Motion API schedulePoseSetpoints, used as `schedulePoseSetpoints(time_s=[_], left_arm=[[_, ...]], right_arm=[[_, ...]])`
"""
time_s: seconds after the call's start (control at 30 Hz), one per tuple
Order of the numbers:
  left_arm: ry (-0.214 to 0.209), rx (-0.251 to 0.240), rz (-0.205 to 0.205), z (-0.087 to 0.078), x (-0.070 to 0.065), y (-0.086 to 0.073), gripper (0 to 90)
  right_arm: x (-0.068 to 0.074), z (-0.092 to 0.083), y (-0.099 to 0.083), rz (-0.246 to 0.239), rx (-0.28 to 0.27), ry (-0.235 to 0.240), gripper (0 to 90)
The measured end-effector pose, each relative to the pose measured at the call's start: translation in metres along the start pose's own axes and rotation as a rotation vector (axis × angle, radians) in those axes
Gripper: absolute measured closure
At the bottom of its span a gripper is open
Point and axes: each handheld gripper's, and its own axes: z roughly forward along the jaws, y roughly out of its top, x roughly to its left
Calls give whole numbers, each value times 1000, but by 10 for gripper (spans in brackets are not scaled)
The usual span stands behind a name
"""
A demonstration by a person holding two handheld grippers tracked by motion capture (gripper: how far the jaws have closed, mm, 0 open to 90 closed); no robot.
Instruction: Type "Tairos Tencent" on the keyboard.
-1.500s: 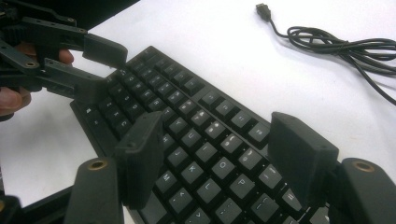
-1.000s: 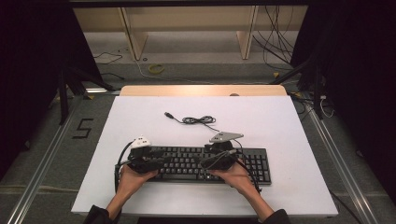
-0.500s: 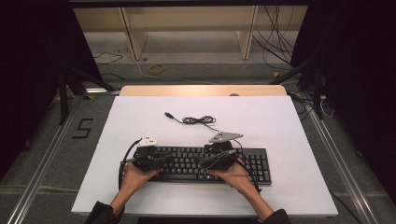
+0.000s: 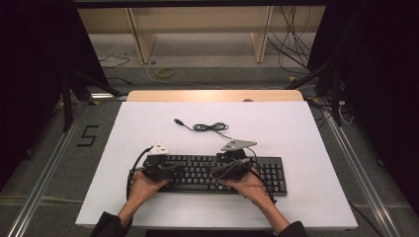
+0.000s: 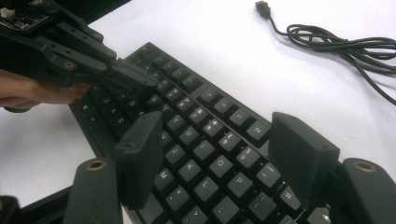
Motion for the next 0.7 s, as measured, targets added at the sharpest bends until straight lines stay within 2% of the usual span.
schedulePoseSetpoints(time_s=[0.47,0.57,0.6,0.7], left_arm=[[-15,10,18,3,-5,3,893],[-17,10,20,3,-5,3,893],[-18,9,17,3,-5,3,893],[-16,6,15,3,-5,3,893]], right_arm=[[-2,3,-3,1,16,-15,460],[-2,3,-3,-5,13,-17,518],[-2,4,-3,-5,20,-21,568],[-1,5,-4,-7,21,-24,605]])
